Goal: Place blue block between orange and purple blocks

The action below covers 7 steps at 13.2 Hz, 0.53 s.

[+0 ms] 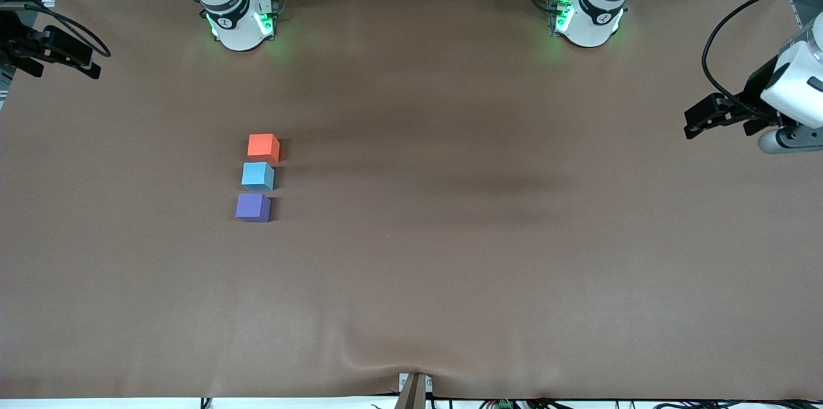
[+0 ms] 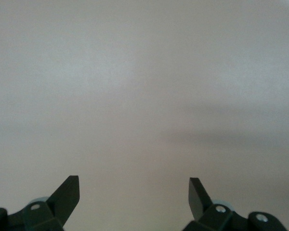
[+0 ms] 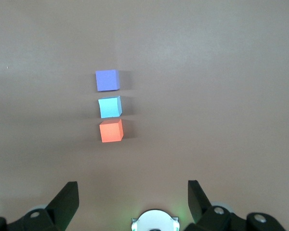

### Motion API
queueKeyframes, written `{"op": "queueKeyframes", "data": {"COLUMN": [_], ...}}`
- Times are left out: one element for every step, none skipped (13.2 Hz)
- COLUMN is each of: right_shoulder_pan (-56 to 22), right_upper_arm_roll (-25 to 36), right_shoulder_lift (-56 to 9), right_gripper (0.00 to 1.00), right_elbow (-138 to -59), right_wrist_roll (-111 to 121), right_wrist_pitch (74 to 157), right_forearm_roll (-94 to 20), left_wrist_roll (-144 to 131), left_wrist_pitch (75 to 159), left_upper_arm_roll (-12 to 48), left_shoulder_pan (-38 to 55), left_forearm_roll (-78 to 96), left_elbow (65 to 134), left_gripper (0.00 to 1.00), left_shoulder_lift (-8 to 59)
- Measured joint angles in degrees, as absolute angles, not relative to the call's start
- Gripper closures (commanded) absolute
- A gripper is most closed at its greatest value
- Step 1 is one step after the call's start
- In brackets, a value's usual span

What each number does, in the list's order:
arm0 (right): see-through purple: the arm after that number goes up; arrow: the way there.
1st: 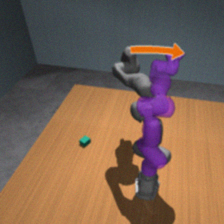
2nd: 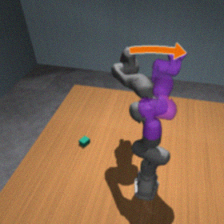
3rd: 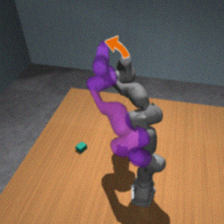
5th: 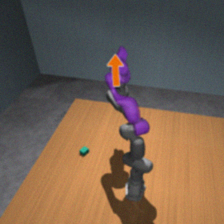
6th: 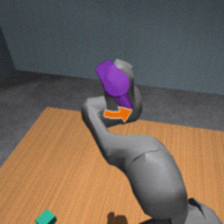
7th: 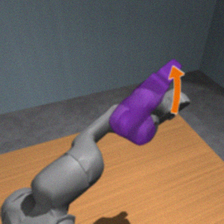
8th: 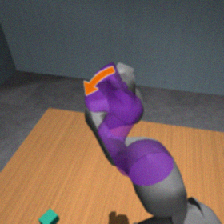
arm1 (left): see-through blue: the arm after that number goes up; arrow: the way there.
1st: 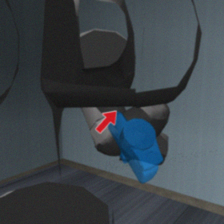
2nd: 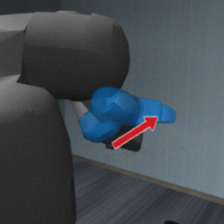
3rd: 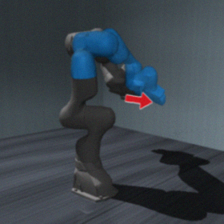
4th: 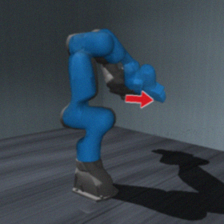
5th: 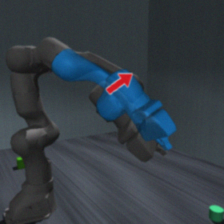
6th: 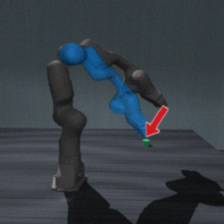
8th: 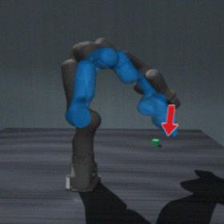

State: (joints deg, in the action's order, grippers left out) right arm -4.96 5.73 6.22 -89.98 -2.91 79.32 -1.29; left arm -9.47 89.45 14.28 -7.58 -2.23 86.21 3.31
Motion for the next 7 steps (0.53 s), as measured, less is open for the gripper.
{"op": "queueKeyframes", "data": {"right_shoulder_pan": [-5.0,-5.0,-5.0,-5.0,-5.0,-5.0,-5.0], "right_upper_arm_roll": [5.7,5.7,5.7,5.7,5.7,5.7,5.7], "right_shoulder_lift": [6.1,6.0,5.7,5.4,5.3,5.3,5.3], "right_gripper": [0.0,0.0,0.0,0.0,0.0,0.0,0.0], "right_elbow": [-90.1,-90.1,-89.9,-89.8,-89.8,-89.8,-89.8], "right_wrist_roll": [-2.9,-2.9,-2.8,-2.8,-2.8,-2.8,-2.7], "right_wrist_pitch": [80.0,80.4,80.6,80.7,80.7,80.8,80.9], "right_forearm_roll": [-1.3,-1.3,-1.3,-1.3,-1.3,-1.3,-1.3], "left_wrist_roll": [-9.5,-9.4,-9.3,-9.3,-9.3,-9.3,-9.3], "left_wrist_pitch": [89.4,89.4,89.4,89.4,89.3,88.9,88.5], "left_upper_arm_roll": [14.3,14.3,14.3,14.3,14.4,14.4,14.5], "left_shoulder_pan": [-7.6,-7.6,-7.6,-7.5,-7.5,-7.5,-7.5], "left_forearm_roll": [-2.2,-2.2,-2.2,-2.2,-2.2,-2.2,-2.2], "left_elbow": [86.8,87.4,87.6,87.5,87.3,87.1,87.0], "left_gripper": [0.0,0.0,0.0,0.0,0.0,0.0,0.0], "left_shoulder_lift": [2.5,1.7,1.0,0.5,0.1,-0.2,-0.3]}}
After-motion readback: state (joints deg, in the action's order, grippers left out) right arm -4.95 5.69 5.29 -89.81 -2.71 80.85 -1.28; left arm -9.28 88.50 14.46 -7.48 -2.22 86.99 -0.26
